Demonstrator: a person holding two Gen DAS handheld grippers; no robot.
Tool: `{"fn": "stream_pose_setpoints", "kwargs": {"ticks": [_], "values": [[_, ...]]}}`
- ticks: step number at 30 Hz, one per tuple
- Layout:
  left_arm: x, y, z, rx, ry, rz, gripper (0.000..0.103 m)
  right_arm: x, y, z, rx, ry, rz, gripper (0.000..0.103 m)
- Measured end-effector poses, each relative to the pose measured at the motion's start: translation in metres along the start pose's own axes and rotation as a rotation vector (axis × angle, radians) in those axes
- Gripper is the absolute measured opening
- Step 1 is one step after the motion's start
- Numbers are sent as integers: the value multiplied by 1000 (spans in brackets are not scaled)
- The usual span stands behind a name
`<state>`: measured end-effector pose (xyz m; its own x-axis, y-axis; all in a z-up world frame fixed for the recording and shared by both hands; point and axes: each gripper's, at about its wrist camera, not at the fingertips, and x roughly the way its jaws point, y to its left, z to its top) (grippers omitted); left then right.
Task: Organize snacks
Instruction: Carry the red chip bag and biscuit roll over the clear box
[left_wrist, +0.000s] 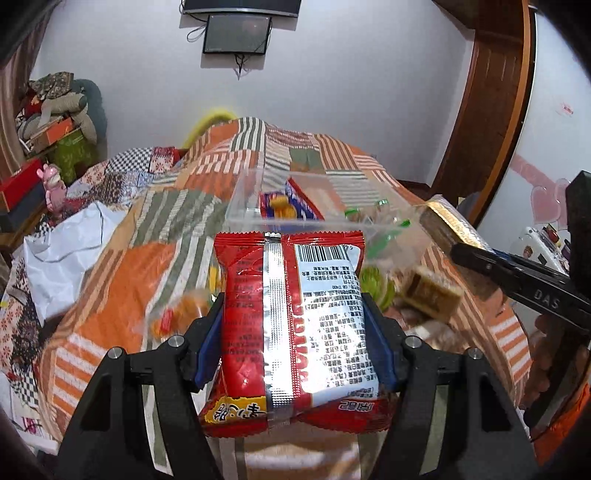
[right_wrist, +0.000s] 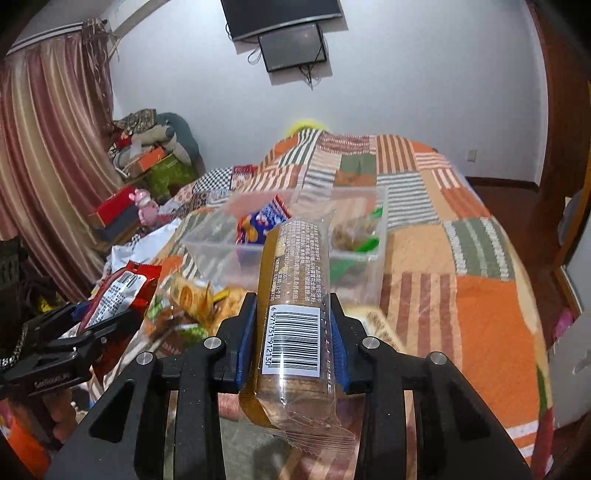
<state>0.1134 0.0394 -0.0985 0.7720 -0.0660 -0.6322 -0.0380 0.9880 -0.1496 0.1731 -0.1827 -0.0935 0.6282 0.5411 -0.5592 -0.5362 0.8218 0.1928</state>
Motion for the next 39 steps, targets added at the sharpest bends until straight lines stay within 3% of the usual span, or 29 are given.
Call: {"fn": "stream_pose_setpoints", "kwargs": {"ticks": [17, 23, 39], "values": [[37, -15, 72, 61, -49, 23, 67, 7, -9, 47, -8, -76, -29, 32], [66, -21, 90, 39, -21, -3, 67, 23, -11, 59, -12, -80, -32, 32], [138, -38, 122, 84, 29, 46, 67, 76, -25, 77, -5, 23, -30, 32]]}}
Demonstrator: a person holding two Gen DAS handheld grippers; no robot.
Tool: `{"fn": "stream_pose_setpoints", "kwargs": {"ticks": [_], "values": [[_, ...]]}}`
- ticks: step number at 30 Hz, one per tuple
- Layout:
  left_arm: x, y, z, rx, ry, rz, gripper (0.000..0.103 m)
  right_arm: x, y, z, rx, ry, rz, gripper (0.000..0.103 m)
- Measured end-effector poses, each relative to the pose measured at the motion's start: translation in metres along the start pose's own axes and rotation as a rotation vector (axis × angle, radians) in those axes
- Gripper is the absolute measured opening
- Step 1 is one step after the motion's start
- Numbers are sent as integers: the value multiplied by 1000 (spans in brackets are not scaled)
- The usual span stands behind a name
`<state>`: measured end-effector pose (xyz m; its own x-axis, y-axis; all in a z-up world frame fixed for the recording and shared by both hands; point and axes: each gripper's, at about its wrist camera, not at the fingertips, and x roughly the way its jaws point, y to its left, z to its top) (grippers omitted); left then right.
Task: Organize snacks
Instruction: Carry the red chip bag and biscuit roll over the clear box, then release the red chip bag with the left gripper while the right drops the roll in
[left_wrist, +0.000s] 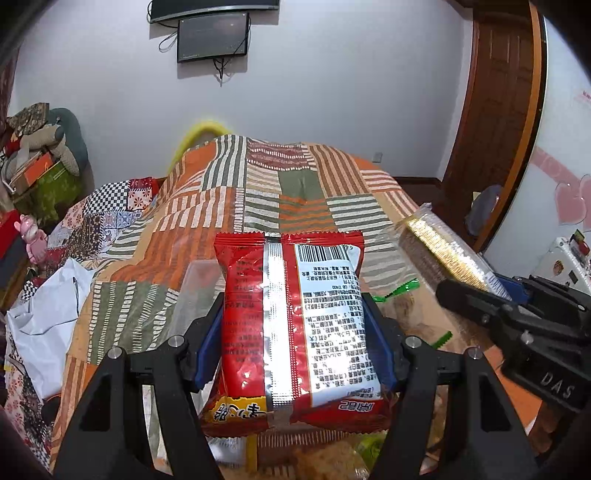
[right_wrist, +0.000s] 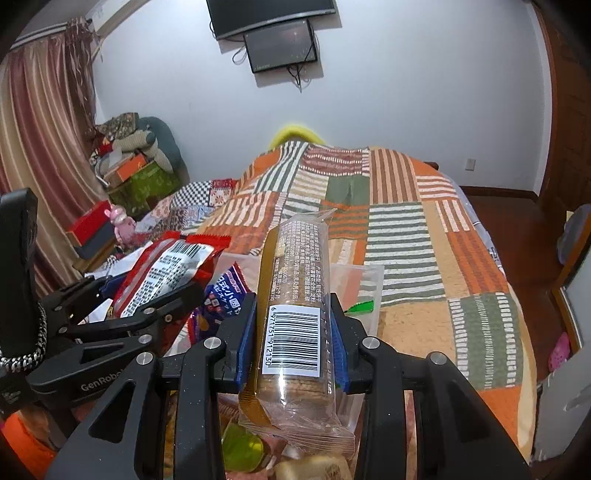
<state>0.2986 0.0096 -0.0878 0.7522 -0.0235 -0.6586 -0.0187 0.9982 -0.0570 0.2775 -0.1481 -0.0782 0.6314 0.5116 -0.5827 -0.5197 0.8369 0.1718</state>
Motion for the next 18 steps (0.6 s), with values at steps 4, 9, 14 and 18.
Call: {"fn": "stream_pose_setpoints", "kwargs": {"ticks": [4, 9, 14, 18], "values": [[18, 2, -1, -1, 40, -5, 67, 16, -3, 1, 10, 45, 8, 32], [35, 3, -6, 6, 86, 0, 67, 32, -6, 1, 22, 98, 22, 32], [40, 3, -8, 19, 91, 14, 67, 45, -4, 0, 13, 144, 18, 32], [48, 4, -8, 23, 109, 21, 67, 53, -10, 0, 37, 181, 39, 33]]}}
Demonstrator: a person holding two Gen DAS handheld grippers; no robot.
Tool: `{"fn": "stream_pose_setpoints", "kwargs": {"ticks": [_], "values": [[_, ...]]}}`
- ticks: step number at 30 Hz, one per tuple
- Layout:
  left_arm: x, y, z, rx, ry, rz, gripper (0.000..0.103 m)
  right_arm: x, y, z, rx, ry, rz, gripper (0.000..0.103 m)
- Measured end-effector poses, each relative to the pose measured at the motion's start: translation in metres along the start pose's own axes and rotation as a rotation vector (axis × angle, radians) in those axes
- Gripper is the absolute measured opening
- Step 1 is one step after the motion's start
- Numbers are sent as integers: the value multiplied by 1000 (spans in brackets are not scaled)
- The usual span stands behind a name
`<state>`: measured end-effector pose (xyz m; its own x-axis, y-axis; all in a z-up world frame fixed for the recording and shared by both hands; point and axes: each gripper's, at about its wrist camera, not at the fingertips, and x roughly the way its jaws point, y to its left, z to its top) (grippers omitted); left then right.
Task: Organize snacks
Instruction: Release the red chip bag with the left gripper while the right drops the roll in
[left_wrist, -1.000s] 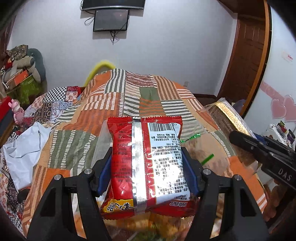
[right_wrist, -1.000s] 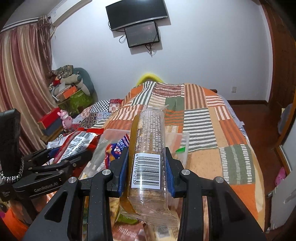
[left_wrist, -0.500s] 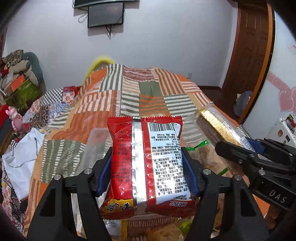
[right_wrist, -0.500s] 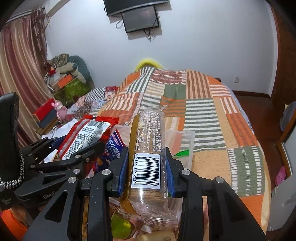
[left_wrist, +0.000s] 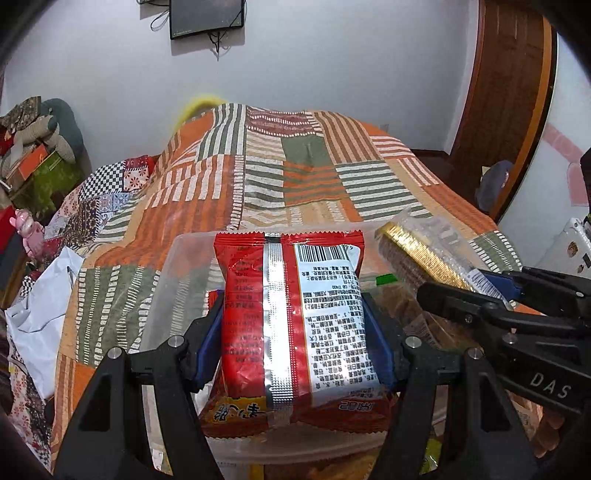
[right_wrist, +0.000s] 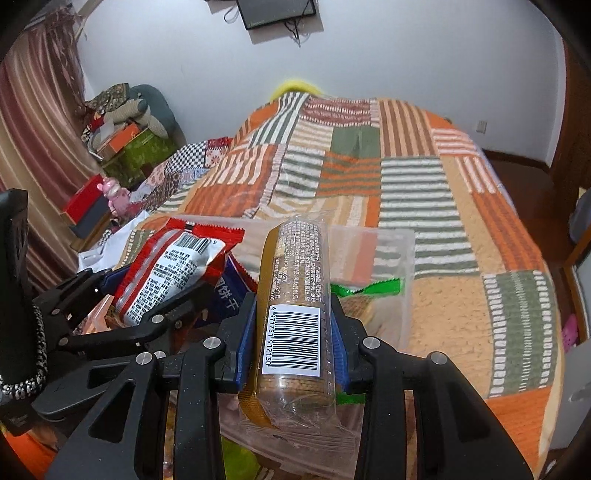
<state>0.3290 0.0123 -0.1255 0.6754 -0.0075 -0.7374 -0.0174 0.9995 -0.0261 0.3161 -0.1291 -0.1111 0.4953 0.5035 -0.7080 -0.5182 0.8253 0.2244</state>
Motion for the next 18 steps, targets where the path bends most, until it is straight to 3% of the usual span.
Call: {"fn": "stream_pose_setpoints", "kwargs": {"ticks": [9, 15, 18], "values": [[2, -3, -7, 13, 38, -12, 68, -1, 1, -6, -26, 21, -15, 36], [-14, 0, -12, 9, 23, -18, 68, -16, 3, -5, -37, -13, -12, 47], [-27, 3, -16, 5, 10, -14, 68, -27, 8, -4, -60, -42, -32, 47]]}}
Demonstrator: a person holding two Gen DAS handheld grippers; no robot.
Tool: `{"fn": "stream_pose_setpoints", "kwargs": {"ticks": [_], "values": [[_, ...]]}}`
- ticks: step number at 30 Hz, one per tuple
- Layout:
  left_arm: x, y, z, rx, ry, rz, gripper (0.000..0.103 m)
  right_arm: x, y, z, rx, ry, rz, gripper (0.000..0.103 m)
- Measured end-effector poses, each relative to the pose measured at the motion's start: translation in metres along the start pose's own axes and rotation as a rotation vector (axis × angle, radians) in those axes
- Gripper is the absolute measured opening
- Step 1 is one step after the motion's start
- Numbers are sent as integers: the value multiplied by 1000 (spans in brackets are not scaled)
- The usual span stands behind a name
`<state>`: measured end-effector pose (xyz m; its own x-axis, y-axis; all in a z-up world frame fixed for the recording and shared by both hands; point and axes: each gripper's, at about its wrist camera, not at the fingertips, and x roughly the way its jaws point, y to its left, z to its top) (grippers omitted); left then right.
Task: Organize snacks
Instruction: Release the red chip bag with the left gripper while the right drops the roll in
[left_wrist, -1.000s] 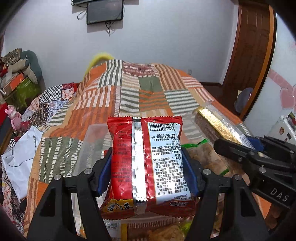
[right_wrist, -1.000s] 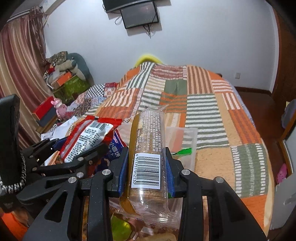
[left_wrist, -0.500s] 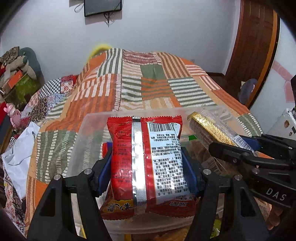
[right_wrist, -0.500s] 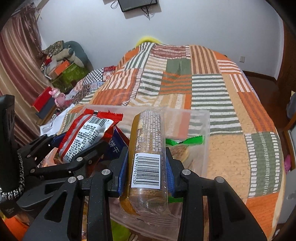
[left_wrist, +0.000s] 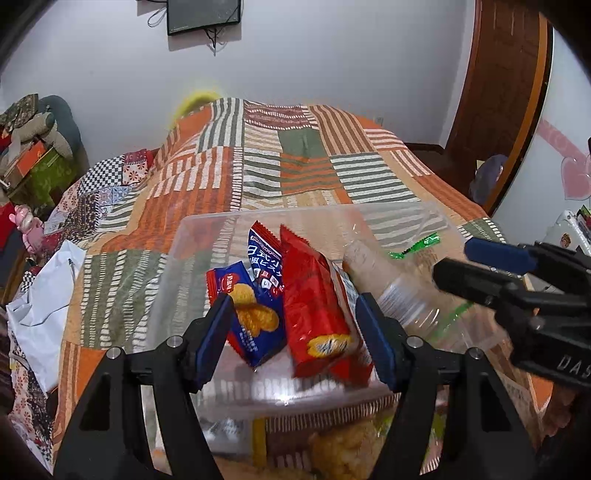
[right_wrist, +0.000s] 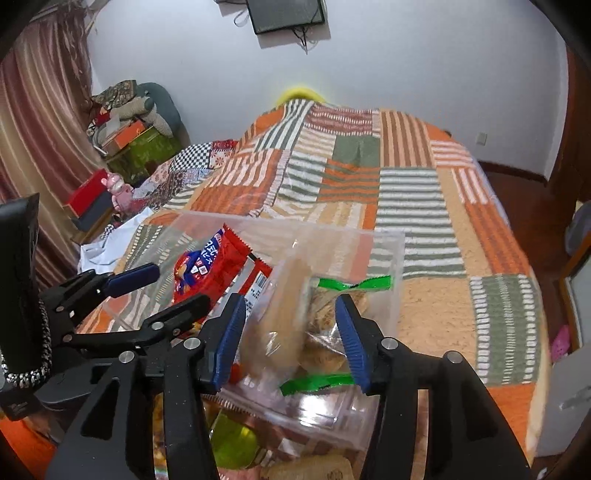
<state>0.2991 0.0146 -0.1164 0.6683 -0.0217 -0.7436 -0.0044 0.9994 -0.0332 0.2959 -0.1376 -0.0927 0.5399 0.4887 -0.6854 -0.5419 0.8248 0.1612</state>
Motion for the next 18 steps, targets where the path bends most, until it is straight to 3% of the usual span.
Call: {"fn": "stream_pose_setpoints", "kwargs": {"ticks": [7, 12, 18], "values": [[-37, 9, -9, 3, -35, 6, 68, -29, 3, -6, -6, -52, -9, 49], [-73, 17, -24, 2, -76, 5, 79, -52, 3, -17, -14, -84, -23, 50], [-107, 25, -48, 28, -109, 30, 86, -76, 4, -37, -28, -122, -48, 60]]}}
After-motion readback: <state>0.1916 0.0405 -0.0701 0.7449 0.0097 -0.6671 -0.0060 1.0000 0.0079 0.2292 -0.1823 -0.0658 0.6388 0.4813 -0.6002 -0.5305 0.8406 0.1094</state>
